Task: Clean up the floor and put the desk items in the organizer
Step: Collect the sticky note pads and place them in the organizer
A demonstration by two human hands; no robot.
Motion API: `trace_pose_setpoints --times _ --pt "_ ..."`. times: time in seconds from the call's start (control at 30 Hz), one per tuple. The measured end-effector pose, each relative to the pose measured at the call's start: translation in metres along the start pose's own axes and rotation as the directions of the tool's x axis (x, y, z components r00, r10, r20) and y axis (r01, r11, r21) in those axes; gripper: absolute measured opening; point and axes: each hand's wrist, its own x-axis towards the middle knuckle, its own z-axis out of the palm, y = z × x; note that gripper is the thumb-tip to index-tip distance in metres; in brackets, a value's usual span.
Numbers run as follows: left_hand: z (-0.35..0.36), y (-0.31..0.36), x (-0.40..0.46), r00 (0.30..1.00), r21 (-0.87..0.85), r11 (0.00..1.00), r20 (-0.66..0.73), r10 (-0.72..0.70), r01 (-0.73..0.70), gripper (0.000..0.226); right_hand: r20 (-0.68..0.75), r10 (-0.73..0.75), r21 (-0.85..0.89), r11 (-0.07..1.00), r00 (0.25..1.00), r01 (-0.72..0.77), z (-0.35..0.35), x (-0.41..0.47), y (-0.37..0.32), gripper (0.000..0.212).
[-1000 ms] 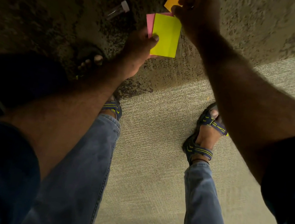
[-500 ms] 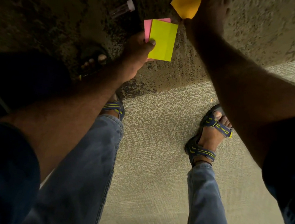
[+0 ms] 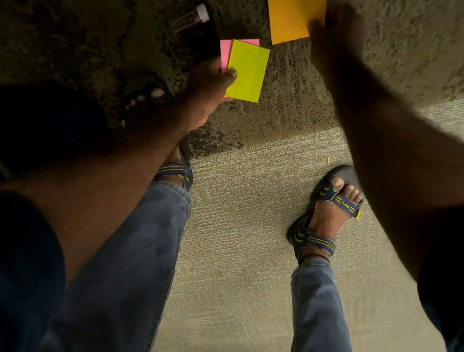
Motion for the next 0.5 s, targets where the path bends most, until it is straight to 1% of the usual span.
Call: trace_pose_setpoints --times 0.03,0.07,0.1,0.17,0.2,0.3,0.37,0.5 --pt "0.000 0.000 0.000 1.000 -0.002 1.000 0.004 -0.006 0.006 0.033 0.023 0.004 0.048 0.999 1.000 -0.005 -0.005 0.001 0.005 0.020" --pt "0.000 0.000 0.001 1.000 -0.008 1.000 0.006 -0.012 0.012 0.034 0.040 0.037 0.119 0.992 0.999 -0.042 -0.001 -0.007 0.001 0.019" --pt "0.000 0.000 0.001 1.000 -0.020 1.000 0.006 -0.019 0.020 0.034 0.048 0.017 0.154 0.988 0.999 -0.024 -0.001 -0.015 0.003 0.019" --pt "-0.001 -0.001 0.002 0.999 -0.056 0.998 0.009 -0.036 0.037 0.035 0.067 0.002 0.321 0.947 0.998 -0.024 -0.007 -0.017 0.007 0.020" --pt "-0.001 -0.001 0.002 0.999 -0.078 0.996 0.013 -0.046 0.047 0.036 0.074 -0.017 0.375 0.927 0.997 -0.012 -0.006 -0.019 0.009 0.021" --pt "-0.003 -0.002 0.000 0.998 -0.132 0.989 0.027 -0.065 0.068 0.036 0.094 -0.054 0.366 0.931 0.994 0.016 -0.001 -0.032 0.011 0.024" --pt "-0.005 -0.002 -0.003 0.997 -0.150 0.986 0.047 -0.069 0.075 0.036 0.109 -0.131 0.347 0.934 0.985 0.086 0.002 -0.037 0.010 0.024" --pt "-0.012 -0.002 -0.014 0.994 -0.273 0.958 0.087 -0.067 0.088 0.031 0.184 -0.251 0.209 0.955 0.950 0.211 0.017 -0.057 -0.002 0.022"
